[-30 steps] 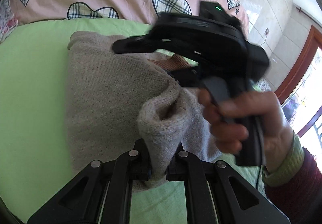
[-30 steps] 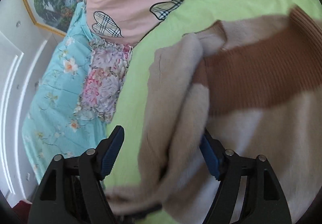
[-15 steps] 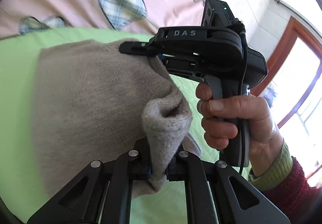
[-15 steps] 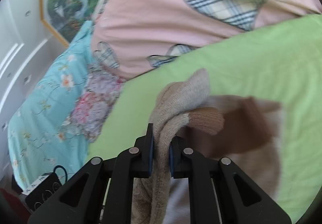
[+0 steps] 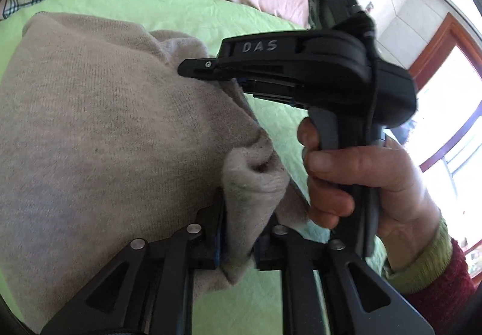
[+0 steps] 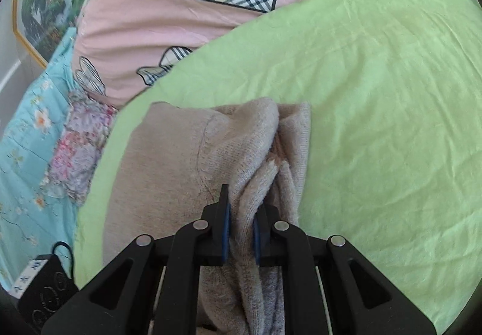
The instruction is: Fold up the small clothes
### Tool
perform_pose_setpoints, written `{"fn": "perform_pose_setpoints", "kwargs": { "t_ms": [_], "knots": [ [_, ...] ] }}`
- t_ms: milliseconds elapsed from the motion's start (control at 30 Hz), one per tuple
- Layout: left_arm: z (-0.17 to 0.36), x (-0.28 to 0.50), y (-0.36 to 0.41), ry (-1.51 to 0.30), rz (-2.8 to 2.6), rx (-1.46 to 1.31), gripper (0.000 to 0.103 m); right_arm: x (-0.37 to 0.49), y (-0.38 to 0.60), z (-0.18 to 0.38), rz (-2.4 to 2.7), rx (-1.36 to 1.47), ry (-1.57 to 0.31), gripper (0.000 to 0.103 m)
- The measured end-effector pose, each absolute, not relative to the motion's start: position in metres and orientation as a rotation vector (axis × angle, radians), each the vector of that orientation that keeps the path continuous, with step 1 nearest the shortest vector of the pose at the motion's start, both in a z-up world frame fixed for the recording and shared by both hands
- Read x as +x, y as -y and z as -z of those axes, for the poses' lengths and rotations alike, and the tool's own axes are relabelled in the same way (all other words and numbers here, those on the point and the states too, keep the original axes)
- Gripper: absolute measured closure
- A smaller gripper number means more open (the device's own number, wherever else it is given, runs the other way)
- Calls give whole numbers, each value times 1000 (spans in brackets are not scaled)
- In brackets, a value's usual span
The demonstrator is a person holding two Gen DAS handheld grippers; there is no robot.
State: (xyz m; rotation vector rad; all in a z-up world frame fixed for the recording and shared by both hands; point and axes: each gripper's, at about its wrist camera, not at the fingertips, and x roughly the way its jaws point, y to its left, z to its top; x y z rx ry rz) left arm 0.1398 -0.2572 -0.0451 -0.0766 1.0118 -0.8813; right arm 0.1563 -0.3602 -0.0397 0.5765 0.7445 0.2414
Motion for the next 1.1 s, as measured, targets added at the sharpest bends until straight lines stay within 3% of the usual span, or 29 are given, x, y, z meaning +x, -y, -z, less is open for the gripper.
{"fn": "perform_pose_setpoints", "kwargs": {
  "t_ms": [100, 200, 300, 333, 367, 433, 633, 933, 1000, 1033, 1067, 1100],
  "knots": [
    [33, 131, 241, -1031, 930, -80, 69, 150, 358, 39, -224, 549, -738, 90],
    [15, 117, 211, -997, 909, -70, 39, 146, 359, 39, -211, 555, -733, 88],
    [1, 116, 171, -959, 848, -73, 35, 138, 361, 38, -174, 572, -752, 74],
    [-1, 121, 155, -955, 812, -86, 34, 134, 361, 37, -160, 573, -749, 61],
    [-2, 126, 143, -954, 788, -100, 33, 128, 362, 36, -153, 576, -744, 41],
    [0, 145, 118, -952, 714, -144, 26, 117, 361, 35, -149, 580, -731, 20],
    [29, 212, 98, -1072, 655, -268, 25, 106, 355, 45, -200, 589, -760, 19],
    [72, 260, 137, -1194, 794, -433, 15, 121, 360, 62, -278, 663, -809, 20],
    [82, 260, 142, -1206, 824, -465, 23, 128, 359, 69, -309, 702, -827, 29],
    [83, 262, 144, -1195, 833, -469, 37, 132, 359, 74, -348, 741, -838, 47],
    [84, 263, 146, -1192, 834, -465, 41, 134, 359, 79, -372, 785, -846, 56],
    [81, 261, 147, -1183, 836, -464, 48, 134, 358, 80, -366, 798, -846, 58]
  ]
}}
